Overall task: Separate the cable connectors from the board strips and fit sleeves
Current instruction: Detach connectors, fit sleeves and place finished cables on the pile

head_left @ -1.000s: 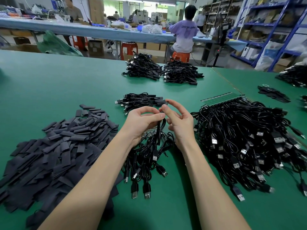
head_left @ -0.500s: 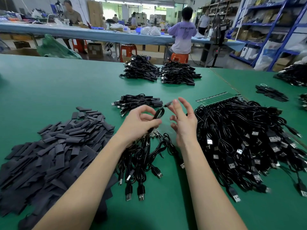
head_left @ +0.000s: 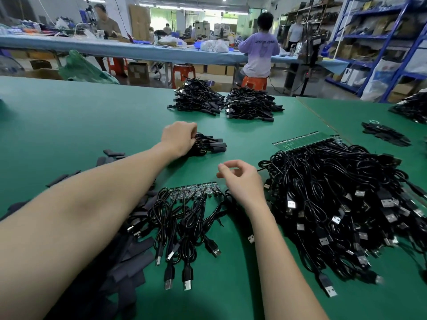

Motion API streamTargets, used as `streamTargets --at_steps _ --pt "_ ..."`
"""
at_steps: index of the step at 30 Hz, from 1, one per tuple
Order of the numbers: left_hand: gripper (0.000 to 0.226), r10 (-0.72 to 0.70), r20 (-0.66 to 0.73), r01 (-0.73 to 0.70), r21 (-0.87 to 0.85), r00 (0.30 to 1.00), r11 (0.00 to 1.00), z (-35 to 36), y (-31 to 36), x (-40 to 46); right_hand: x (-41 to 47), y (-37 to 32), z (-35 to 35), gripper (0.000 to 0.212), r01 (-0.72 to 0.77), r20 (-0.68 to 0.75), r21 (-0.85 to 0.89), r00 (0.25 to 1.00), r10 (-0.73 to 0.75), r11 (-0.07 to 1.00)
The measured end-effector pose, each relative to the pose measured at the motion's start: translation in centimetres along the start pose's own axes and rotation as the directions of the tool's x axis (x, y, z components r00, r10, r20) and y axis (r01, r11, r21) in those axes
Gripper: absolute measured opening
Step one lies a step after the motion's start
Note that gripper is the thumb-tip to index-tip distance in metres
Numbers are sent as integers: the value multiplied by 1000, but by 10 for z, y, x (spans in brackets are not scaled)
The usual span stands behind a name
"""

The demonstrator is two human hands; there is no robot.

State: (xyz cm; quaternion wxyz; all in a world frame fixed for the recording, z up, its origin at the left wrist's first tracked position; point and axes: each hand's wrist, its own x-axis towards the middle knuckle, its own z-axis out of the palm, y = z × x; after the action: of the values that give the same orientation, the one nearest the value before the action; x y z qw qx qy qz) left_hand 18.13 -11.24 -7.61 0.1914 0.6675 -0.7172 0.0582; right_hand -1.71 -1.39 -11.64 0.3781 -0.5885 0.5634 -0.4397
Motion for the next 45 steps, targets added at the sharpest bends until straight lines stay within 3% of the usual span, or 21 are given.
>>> streamTargets --at_steps 4,7,9,12,14,19,24,28,32,38,41,45 --pt "20 -10 -42 8 -50 999 999 -1 3 -5 1 2 0 14 31 21 -237 999 -27 971" --pt "13 -43 -82 25 -215 996 976 -11 11 -31 1 -1 -4 12 35 41 -381 999 -21 924" --pt "5 -63 -7 58 -307 998 950 -13 17 -55 1 -4 -10 12 10 66 -488 997 26 873" --pt "8 -33 194 91 -297 980 951 -9 26 -85 3 -9 -18 13 -40 96 -535 990 107 844" --pt "9 -17 280 100 -285 960 953 -4 31 -93 4 -10 -21 17 -71 108 -471 985 137 879" --pt "12 -38 317 153 -346 948 926 -2 34 -96 5 -4 -18 22 -89 89 -349 988 128 933" --pt "14 32 238 101 -527 971 844 -15 29 -96 4 -6 -11 24 -37 67 -100 997 44 994" --pt "13 108 211 59 -655 971 753 -25 30 -98 1 -9 -13 20 4 127 95 992 -16 995" --pt "14 152 165 4 -692 975 722 -32 31 -101 -2 -14 -14 18 20 168 163 985 -47 987" --pt "16 211 157 -11 -779 965 627 -39 31 -106 -5 -18 -21 14 -158 300 279 951 71 947" --pt "16 232 150 -22 -796 961 605 -40 32 -107 -8 -18 -23 29 -256 354 344 927 128 903" --pt "15 249 178 15 -839 952 543 -39 30 -108 -7 -17 -22 33 -346 465 422 876 127 838"
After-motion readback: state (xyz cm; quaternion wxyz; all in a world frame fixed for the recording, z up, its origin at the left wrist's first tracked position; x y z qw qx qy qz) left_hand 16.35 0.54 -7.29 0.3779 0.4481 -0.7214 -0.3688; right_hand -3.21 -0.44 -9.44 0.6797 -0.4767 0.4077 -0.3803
